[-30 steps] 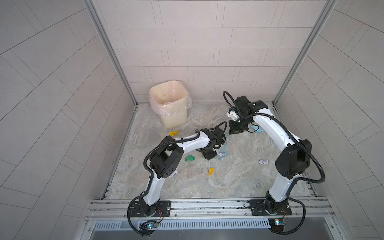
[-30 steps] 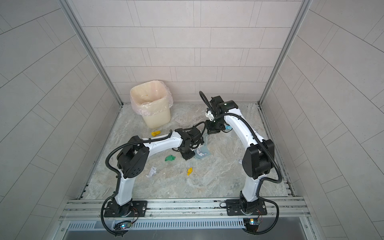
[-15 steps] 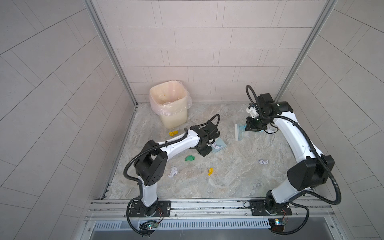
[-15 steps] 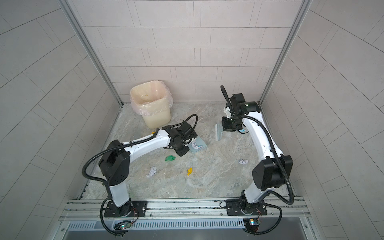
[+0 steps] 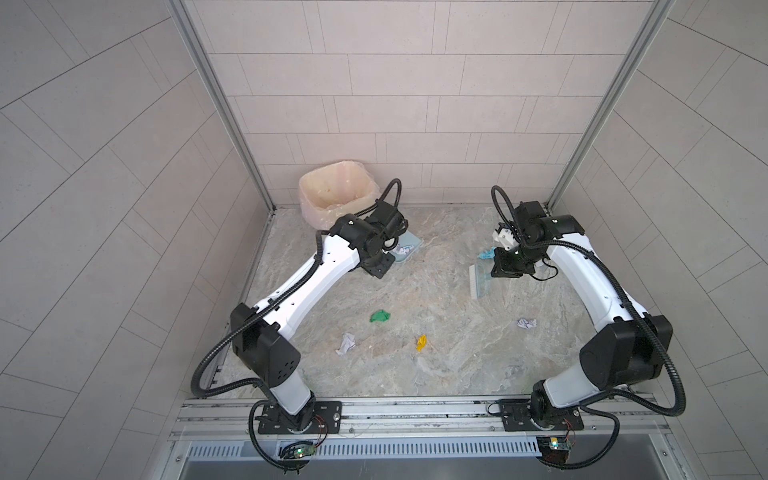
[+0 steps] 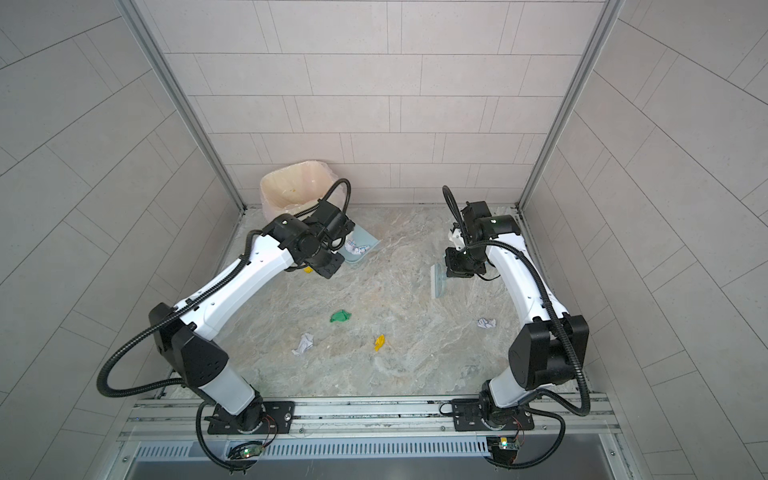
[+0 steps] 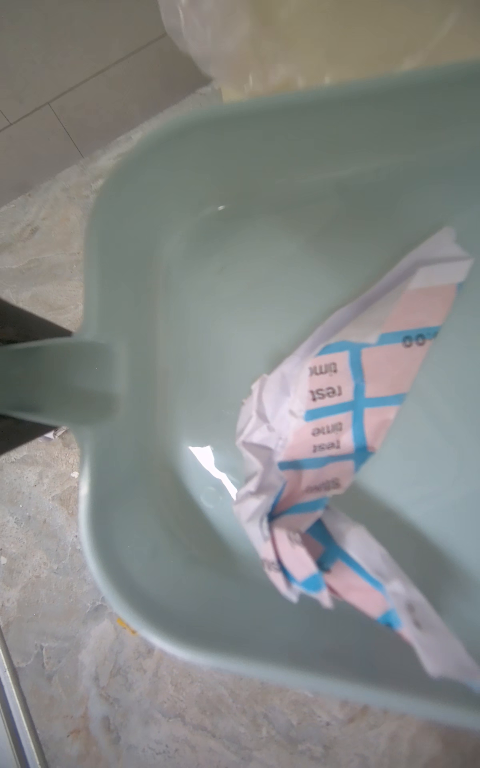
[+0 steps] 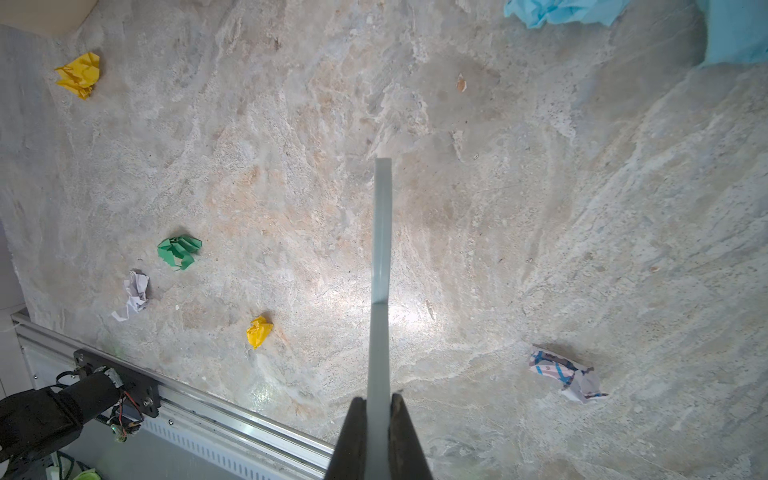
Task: Sweep away the paper scraps from the table
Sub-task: 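Lift the dustpan toward the bin with the left gripper while the right raises the brush, then tip the dustpan over the bin with the left gripper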
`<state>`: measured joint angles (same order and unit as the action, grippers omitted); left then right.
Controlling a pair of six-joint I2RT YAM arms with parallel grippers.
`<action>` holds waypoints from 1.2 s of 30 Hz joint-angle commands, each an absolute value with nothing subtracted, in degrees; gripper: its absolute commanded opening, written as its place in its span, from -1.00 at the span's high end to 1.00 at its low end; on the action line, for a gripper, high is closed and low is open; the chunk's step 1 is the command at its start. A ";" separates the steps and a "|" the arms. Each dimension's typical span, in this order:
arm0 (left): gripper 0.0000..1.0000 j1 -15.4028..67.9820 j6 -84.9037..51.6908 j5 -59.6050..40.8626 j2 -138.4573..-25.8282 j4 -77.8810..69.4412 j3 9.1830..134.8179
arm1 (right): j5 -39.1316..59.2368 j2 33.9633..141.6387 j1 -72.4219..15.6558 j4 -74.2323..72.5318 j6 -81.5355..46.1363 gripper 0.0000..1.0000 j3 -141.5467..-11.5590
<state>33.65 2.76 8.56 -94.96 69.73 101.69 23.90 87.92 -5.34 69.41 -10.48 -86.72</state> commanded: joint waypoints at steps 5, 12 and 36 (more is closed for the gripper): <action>1.00 26.13 0.65 12.80 -94.66 78.53 110.85 | 25.38 85.48 -5.21 70.72 -8.89 1.00 -87.23; 1.00 19.21 1.43 15.60 -96.30 78.46 116.84 | 26.80 84.31 -5.27 69.88 -9.48 1.00 -85.49; 1.00 9.65 17.29 37.93 -112.90 76.36 138.70 | 28.00 83.06 -5.35 71.49 -9.65 1.00 -83.32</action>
<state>8.56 12.45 29.10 -112.01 77.58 137.78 27.49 84.97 -5.34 69.91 -9.91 -83.92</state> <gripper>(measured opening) 0.208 0.116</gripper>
